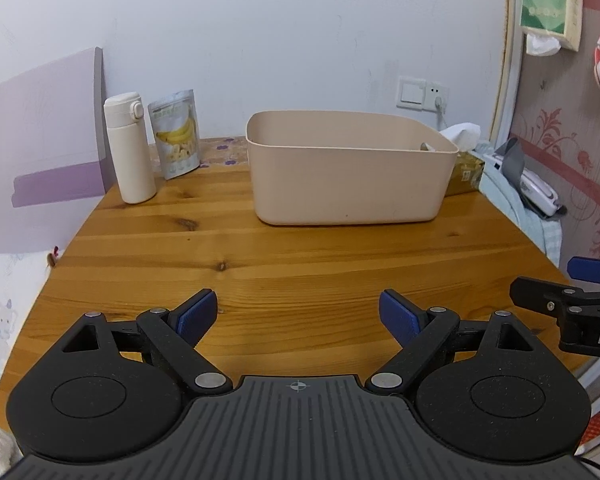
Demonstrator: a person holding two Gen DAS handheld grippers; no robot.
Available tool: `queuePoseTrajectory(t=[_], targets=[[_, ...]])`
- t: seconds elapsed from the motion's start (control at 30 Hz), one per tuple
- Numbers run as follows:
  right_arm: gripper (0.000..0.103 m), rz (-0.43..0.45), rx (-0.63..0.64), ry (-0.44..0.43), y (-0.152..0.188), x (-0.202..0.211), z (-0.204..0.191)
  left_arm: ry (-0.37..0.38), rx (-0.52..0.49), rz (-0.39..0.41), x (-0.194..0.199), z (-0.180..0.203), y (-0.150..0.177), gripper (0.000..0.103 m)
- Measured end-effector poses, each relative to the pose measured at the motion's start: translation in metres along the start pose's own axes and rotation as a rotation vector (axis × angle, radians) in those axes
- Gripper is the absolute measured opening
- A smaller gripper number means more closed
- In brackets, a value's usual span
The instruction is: Organize objects
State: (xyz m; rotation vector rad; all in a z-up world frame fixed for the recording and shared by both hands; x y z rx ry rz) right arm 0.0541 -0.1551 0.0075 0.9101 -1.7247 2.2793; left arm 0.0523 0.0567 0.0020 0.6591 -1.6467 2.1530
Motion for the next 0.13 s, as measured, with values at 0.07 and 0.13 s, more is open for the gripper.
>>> queuePoseTrajectory(t=[0.07,0.13], targets=[[0.089,-0.007,-0.004,-0.003,0.0012,-0.0036,0.0000,-0.004,-0.007,-0.003,-0.0027,0.0005,0.0003,0.090],[0.089,-0.014,-0.010,-0.006,0.0022,-0.0072,0.0004,-0.003,-0.007,-0.007,-0.0052,0.0006,0.0001,0.090]])
Point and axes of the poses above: each gripper's, at about its wrist camera, not at the fingertips, and x roughly against the way its jaws point, z to its right, y to its underside, the point moved 5 cm from there along -x, roughly the way its jaws point, and after that the axes turned 15 degrees about x, right-handed, at the moved point
